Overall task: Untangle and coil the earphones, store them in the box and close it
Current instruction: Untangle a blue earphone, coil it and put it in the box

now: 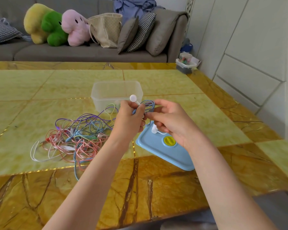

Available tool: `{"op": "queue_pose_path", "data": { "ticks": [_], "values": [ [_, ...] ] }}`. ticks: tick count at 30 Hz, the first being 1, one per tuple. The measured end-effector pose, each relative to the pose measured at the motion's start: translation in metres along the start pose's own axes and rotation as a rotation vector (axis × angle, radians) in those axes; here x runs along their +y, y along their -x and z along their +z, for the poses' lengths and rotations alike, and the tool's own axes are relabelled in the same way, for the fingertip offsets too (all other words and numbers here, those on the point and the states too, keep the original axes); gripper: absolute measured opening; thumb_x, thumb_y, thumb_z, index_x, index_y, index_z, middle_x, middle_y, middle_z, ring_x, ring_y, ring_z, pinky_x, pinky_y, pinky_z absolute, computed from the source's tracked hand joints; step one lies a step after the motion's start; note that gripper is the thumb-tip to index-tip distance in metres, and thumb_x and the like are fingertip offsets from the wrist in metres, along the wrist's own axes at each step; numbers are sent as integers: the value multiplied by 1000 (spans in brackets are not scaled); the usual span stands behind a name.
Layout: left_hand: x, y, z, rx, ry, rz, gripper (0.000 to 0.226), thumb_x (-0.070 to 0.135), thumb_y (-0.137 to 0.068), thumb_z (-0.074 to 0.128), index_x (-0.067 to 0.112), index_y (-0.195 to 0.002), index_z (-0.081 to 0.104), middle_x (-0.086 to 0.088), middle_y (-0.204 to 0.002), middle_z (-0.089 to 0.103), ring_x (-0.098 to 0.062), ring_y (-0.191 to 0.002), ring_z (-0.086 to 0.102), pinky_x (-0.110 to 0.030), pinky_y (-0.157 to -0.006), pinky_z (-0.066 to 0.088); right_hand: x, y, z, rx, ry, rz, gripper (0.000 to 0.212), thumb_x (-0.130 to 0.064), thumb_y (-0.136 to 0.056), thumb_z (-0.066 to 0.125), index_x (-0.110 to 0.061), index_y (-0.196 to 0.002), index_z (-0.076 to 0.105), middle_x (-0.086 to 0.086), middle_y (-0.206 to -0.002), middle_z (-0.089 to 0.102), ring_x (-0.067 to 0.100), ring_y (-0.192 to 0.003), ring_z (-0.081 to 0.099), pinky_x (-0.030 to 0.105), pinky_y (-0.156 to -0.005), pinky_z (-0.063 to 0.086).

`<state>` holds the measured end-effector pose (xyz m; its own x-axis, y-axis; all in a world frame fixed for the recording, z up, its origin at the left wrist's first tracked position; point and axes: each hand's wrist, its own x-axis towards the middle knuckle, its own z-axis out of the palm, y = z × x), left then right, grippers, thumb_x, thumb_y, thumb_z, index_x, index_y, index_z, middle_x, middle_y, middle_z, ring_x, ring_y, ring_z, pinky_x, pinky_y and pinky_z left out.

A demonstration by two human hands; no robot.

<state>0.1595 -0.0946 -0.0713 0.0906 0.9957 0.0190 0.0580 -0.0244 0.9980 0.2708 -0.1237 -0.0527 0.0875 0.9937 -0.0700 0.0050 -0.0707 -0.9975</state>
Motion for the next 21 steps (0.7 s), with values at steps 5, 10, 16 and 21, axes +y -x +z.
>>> {"op": "queue_pose_path", "data": {
  "ticks": [5, 10, 16, 21],
  "values": [
    [1, 0, 1, -21, 0, -39, 19, 20, -98, 43, 16, -80, 38, 0, -60, 47, -5, -37, 38, -14, -36, 30, 1, -1, -3, 33, 168, -76, 25, 4, -82, 64, -13, -99, 59, 3, -84, 58, 6, -37, 35, 17, -34, 24],
    [0, -2, 1, -20, 64, -87, 12, 17, -98, 39, 8, -92, 44, -1, -60, 45, -5, -35, 38, -13, -34, 28, 3, -4, -4, 54, 426, -244, 23, -4, -80, 69, -22, -93, 62, -4, -90, 62, 3, -46, 42, 12, -42, 30],
    [2, -1, 3, 11, 75, -22, 10, 10, -96, 36, 8, -90, 43, 1, -58, 42, -6, -36, 34, -15, -36, 26, 1, -2, -3, 94, 380, -211, 25, -6, -82, 67, -26, -96, 61, -6, -74, 50, 8, -46, 41, 20, -43, 31],
    [-2, -1, 3, 76, -127, 242, 21, 16, -98, 38, 23, -79, 34, 0, -63, 46, -16, -48, 38, -28, -49, 30, 1, 1, -3, 131, 44, -6, 19, -3, -81, 69, -6, -95, 56, -1, -45, 49, 8, -29, 33, 17, -33, 26]
  ]
}}
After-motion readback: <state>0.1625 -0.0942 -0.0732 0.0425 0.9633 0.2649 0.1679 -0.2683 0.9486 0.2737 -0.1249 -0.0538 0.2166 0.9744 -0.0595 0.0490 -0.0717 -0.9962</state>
